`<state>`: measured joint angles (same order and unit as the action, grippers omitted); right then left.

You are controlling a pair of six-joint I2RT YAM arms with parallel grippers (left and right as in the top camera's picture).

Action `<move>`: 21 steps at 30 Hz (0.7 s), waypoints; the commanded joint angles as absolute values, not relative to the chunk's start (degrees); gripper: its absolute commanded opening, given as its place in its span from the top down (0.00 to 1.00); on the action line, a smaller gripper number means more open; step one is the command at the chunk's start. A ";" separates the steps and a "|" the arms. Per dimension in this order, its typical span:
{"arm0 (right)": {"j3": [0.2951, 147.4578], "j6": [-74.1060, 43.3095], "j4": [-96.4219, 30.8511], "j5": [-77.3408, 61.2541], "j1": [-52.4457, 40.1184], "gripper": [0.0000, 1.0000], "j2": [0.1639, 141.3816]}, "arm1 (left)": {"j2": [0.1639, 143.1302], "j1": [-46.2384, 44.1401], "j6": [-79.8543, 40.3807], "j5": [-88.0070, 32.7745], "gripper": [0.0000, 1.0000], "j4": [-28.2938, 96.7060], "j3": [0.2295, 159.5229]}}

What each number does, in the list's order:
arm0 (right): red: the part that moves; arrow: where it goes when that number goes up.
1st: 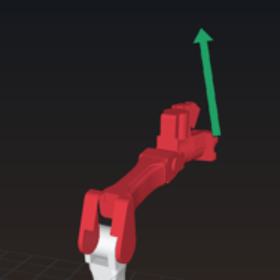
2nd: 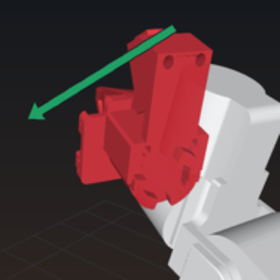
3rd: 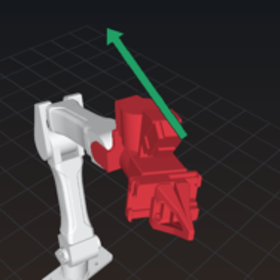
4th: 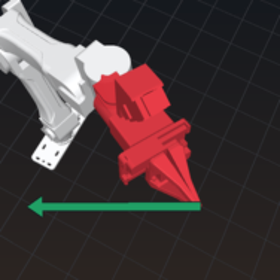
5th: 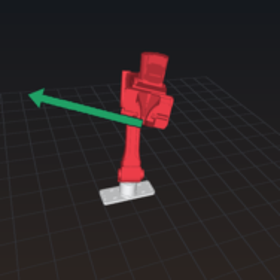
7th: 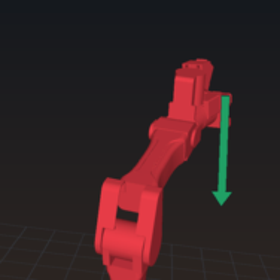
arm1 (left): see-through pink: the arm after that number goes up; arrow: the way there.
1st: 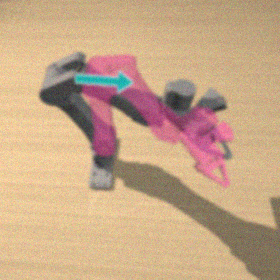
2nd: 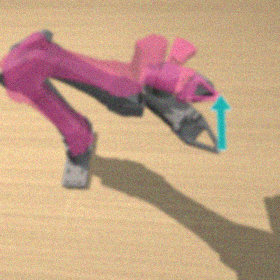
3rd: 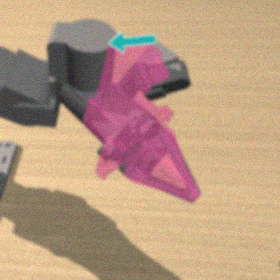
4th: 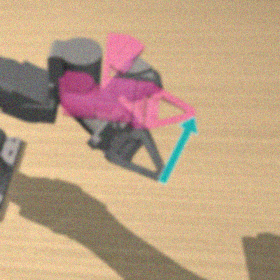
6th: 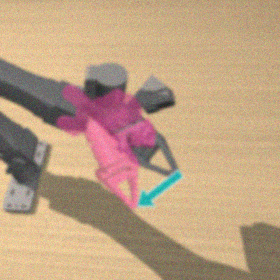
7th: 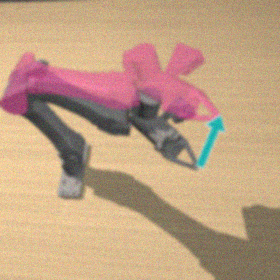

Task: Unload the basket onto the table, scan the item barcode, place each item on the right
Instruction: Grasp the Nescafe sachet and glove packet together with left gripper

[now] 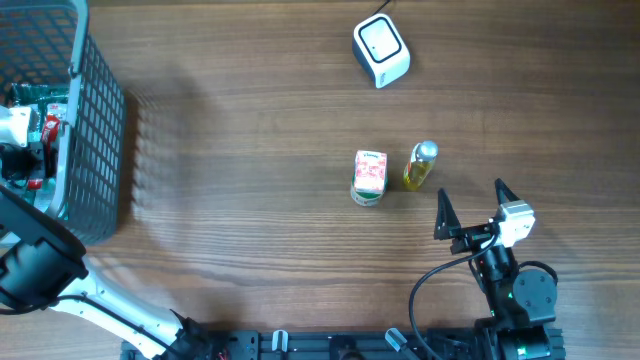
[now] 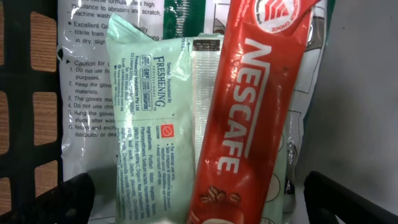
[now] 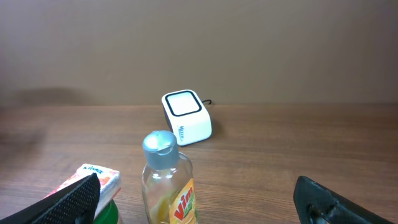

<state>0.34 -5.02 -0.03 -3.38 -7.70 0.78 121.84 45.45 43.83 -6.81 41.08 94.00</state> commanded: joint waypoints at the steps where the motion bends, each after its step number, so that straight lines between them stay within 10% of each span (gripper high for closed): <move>1: 0.30 -4.58 0.10 -2.85 -7.62 0.00 0.43 | 122.80 45.65 42.83 -8.40 0.00 40.91 93.62; 12: 0.30 -4.58 0.10 -2.85 -7.62 0.00 0.43 | 126.82 45.65 39.99 -5.26 0.02 35.48 89.30; 17: 0.30 -4.62 0.10 -2.85 -7.62 0.00 0.43 | 126.87 45.65 39.97 -5.30 0.94 34.15 89.30; 21: 0.30 -4.60 0.10 -2.85 -7.62 0.00 0.43 | 124.88 45.43 33.71 -5.96 0.96 33.65 89.38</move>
